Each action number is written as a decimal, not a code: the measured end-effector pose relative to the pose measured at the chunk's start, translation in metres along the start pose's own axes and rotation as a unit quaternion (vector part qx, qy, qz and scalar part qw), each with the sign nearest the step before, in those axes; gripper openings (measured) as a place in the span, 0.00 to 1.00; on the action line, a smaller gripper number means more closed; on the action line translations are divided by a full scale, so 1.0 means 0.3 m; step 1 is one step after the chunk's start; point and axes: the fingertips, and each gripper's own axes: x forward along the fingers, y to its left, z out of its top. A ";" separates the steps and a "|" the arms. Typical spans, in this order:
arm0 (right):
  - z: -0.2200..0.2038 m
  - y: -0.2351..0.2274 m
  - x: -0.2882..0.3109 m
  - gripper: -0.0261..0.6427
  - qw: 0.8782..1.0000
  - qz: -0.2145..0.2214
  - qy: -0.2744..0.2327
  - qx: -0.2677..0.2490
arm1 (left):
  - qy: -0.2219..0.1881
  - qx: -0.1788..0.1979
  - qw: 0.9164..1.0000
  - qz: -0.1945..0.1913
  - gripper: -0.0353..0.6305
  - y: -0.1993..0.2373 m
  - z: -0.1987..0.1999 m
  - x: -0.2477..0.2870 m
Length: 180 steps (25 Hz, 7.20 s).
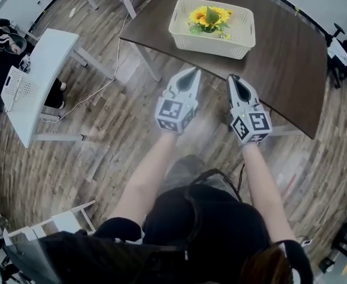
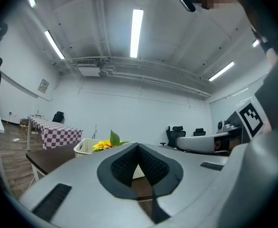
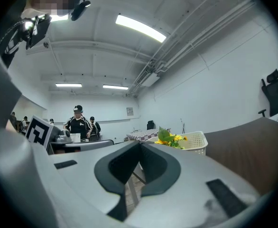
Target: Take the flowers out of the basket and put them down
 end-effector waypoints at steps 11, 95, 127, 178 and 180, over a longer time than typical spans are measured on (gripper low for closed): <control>-0.013 -0.034 0.148 0.04 1.000 -0.021 -0.005 0.009 | 0.000 -0.005 1.000 -0.014 0.06 0.130 0.007 0.088; 0.027 -0.566 0.788 0.05 0.990 0.008 0.138 0.017 | 0.058 0.046 0.997 0.038 0.06 0.509 0.130 0.711; -0.181 -0.656 0.902 0.15 0.952 -0.001 0.268 0.151 | 0.068 0.013 0.998 0.012 0.06 0.609 0.098 0.861; -0.124 -0.782 0.860 0.06 0.964 -0.105 0.202 0.134 | 0.277 -0.129 0.950 -0.061 0.37 0.559 -0.238 0.949; -0.126 -0.783 0.858 0.06 0.964 -0.105 0.204 0.134 | 0.277 -0.146 0.948 -0.065 0.35 0.553 -0.241 0.953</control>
